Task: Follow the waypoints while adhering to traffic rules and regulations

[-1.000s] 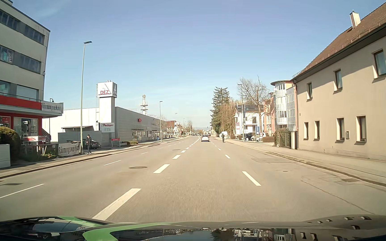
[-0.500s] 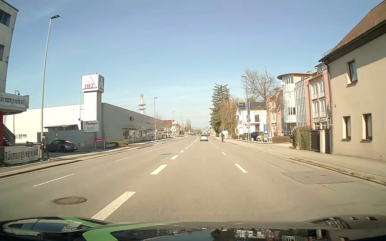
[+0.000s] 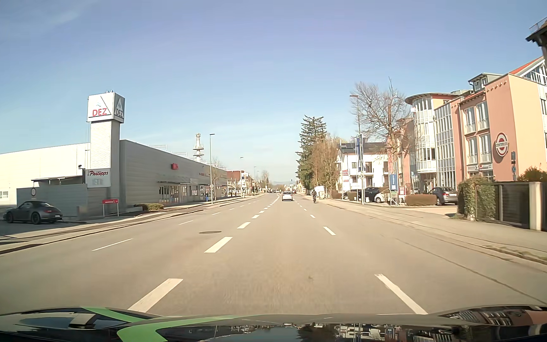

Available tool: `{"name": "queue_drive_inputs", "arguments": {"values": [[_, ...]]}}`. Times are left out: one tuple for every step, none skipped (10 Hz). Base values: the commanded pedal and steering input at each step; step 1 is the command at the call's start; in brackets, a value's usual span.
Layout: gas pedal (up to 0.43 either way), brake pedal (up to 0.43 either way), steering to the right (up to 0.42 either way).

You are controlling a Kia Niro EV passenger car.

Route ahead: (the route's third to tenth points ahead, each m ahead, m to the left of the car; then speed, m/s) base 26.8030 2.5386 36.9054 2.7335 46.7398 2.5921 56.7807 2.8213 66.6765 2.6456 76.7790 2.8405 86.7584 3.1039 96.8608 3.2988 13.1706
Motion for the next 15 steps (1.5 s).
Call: {"name": "queue_drive_inputs", "arguments": {"values": [[0.079,0.000,0.000],[0.079,0.000,-0.001],[0.079,0.000,-0.001],[0.079,0.000,-0.001],[0.079,0.000,-0.001],[0.079,0.000,-0.002],[0.079,0.000,-0.003],[0.079,0.000,-0.003],[0.079,0.000,-0.003],[0.079,0.000,-0.003],[0.079,0.000,-0.003],[0.079,0.000,-0.003],[0.079,0.000,-0.003],[0.079,0.000,-0.003],[0.079,0.000,-0.003]]}}
